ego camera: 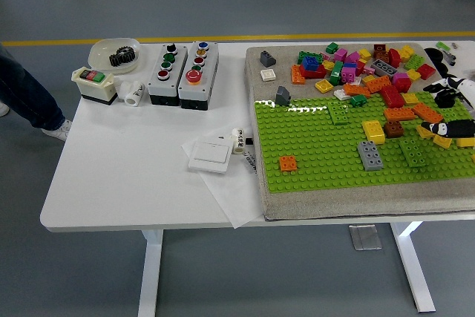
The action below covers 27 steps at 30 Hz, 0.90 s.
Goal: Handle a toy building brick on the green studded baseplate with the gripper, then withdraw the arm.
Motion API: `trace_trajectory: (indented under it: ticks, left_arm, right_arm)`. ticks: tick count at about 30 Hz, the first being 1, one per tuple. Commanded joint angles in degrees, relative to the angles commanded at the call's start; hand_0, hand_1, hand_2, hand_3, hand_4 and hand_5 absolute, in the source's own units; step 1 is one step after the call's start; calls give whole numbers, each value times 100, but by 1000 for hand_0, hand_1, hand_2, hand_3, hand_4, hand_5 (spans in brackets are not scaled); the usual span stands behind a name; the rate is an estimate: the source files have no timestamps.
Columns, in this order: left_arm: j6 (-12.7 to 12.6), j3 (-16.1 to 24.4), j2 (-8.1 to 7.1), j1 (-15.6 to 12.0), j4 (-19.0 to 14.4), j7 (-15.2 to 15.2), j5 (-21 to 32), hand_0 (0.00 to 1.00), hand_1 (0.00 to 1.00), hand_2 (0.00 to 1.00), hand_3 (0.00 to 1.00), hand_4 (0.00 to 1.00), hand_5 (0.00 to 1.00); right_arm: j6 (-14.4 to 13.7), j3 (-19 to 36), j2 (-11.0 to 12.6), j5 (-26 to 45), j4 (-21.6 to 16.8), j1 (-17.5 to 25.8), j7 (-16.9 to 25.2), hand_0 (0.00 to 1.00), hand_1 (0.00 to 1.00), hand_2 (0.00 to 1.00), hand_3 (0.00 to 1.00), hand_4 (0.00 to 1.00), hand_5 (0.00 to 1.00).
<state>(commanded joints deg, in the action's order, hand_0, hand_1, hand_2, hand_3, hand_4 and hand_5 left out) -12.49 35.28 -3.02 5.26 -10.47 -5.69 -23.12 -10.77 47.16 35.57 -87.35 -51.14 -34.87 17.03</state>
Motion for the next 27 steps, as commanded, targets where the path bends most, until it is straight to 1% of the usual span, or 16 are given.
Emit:
trace_trajectory:
  ticks: [6, 10, 14, 16, 18, 19, 21, 27]
  left_arm:
    - [-1, -14, -5, 8, -4, -3, 16, 807, 818, 799, 649, 721, 625]
    - [-4, -39, -12, 20, -11, -2, 49, 810, 819, 801, 649, 721, 628]
    - [-8, -58, -17, 28, -15, -1, 74, 811, 819, 800, 650, 722, 625]
    - [-9, -56, -17, 26, -18, -6, 68, 811, 819, 800, 650, 722, 625]
    - [-13, -53, -17, 27, -23, -18, 51, 811, 819, 800, 650, 722, 625]
    - [-14, -51, -17, 28, -24, -20, 46, 812, 819, 800, 650, 723, 628]
    - [-14, -66, -21, 32, -29, -23, 52, 812, 819, 800, 650, 723, 628]
    - [-19, -98, -28, 43, -34, -21, 85, 811, 819, 802, 649, 723, 626]
  right_arm:
    - [-52, -582, -79, -123, 298, -386, 55, 656, 649, 688, 666, 886, 94]
    - [-135, -1052, -235, -260, 661, -701, 122, 657, 647, 693, 676, 891, 102]
    - [-144, -1258, -374, -310, 904, -868, 167, 645, 644, 683, 672, 891, 105]
    - [-178, -1375, -450, -342, 1039, -954, 199, 645, 644, 683, 672, 891, 105]
    - [-235, -1544, -570, -347, 1266, -1083, 246, 645, 644, 683, 672, 891, 105]
    - [-245, -1568, -589, -352, 1306, -1102, 253, 629, 636, 667, 659, 882, 100]
    - [-292, -1680, -675, -364, 1461, -1187, 291, 629, 636, 667, 659, 882, 100]
    - [-369, -1994, -809, -447, 1696, -1328, 339, 620, 632, 658, 647, 874, 92]
